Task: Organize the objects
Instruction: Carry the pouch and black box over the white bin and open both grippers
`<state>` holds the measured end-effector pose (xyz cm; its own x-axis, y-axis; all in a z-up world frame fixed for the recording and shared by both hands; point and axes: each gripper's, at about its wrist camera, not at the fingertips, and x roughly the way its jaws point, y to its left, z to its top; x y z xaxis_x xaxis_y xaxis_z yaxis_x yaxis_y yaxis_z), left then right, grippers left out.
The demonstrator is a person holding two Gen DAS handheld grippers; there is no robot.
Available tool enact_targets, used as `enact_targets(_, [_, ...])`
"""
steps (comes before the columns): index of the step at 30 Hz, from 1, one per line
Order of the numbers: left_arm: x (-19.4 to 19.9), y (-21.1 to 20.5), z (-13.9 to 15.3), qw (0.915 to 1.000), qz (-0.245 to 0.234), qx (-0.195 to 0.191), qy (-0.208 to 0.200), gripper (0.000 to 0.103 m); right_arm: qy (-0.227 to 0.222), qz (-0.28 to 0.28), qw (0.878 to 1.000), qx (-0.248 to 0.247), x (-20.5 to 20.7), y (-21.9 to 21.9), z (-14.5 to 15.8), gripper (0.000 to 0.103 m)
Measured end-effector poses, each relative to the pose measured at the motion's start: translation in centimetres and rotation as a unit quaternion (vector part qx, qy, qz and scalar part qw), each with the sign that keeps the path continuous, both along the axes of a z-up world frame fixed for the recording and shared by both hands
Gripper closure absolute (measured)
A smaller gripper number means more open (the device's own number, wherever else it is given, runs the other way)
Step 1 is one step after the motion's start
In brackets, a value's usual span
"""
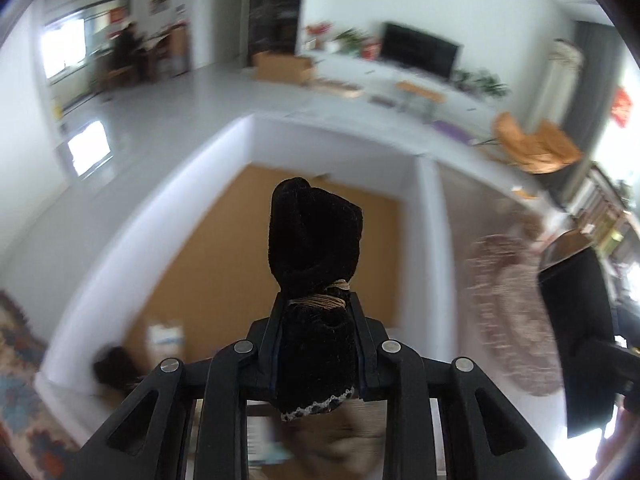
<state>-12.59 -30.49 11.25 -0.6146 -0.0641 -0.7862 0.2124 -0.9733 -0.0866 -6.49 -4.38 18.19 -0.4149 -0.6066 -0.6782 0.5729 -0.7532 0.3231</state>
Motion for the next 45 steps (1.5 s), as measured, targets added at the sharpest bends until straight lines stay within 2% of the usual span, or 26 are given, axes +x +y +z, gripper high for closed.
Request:
enact_targets(4, [-0.1, -4.8, -3.1, 0.9965, 0.052, -0.005, -0.065, 0.075, -0.026, 0.043, 0.998, 0.049, -1.2, -8.9, -2.9, 0.044])
enact_targets(7, [0.2, -6.2, -4.2, 0.9943, 0.063, 0.005, -0.086, 0.065, -0.079, 0.071, 0.992, 0.069, -1.5, -13.0, -6.5, 0.043])
enact_targets(9, [0.5, -6.5, -4.4, 0.9937, 0.069, -0.001, -0.088, 0.035, -0.099, 0.073, 0.989, 0.079, -1.5, -14.0, -8.1, 0.042])
enact_targets(10, [0.9, -6.3, -4.3, 0.9937, 0.071, -0.007, -0.087, 0.028, -0.104, 0.071, 0.988, 0.084, -1.4, -14.4, -8.7, 0.042])
enact_targets(11, [1.2, -5.9, -4.1, 0.9937, 0.073, -0.019, -0.083, 0.022, -0.107, 0.071, 0.988, 0.085, -1.2, -14.5, -9.0, 0.042])
enact_targets(12, [1.6, -5.6, -3.7, 0.994, 0.073, -0.032, -0.075, 0.022, -0.109, 0.073, 0.988, 0.082, -1.0, -14.5, -9.0, 0.041])
enact_targets(14, [3.0, -5.8, -3.3, 0.9947, 0.071, -0.05, -0.054, 0.021, -0.102, 0.071, 0.989, 0.08, -0.4, -13.8, -8.4, 0.031])
enact_targets(17, [4.3, -4.7, -1.5, 0.9923, 0.09, -0.078, -0.034, 0.003, -0.07, 0.061, 0.992, 0.086, -0.1, -11.9, -6.5, 0.022])
enact_targets(22, [5.3, -2.8, 1.0, 0.9814, 0.152, -0.116, -0.017, 0.003, -0.037, 0.045, 0.992, 0.115, -0.1, -9.4, -3.9, 0.017])
enact_targets(27, [8.2, -2.3, 2.6, 0.9845, 0.149, -0.092, 0.015, 0.003, -0.029, 0.036, 0.99, 0.137, -1.5, -8.7, -3.7, 0.016])
enact_targets(32, [8.6, -2.1, 2.6, 0.9843, 0.161, -0.072, -0.001, 0.003, -0.046, 0.036, 0.986, 0.156, -1.7, -8.4, -4.2, 0.016])
enact_targets(40, [8.4, -2.4, 2.9, 0.9847, 0.163, -0.058, -0.016, 0.003, -0.032, 0.045, 0.982, 0.182, -2.1, -9.4, -3.9, 0.016])
enact_targets(45, [8.2, -2.7, 3.2, 0.9824, 0.173, -0.068, -0.018, 0.003, -0.028, 0.04, 0.982, 0.18, -2.7, -9.7, -3.3, 0.015])
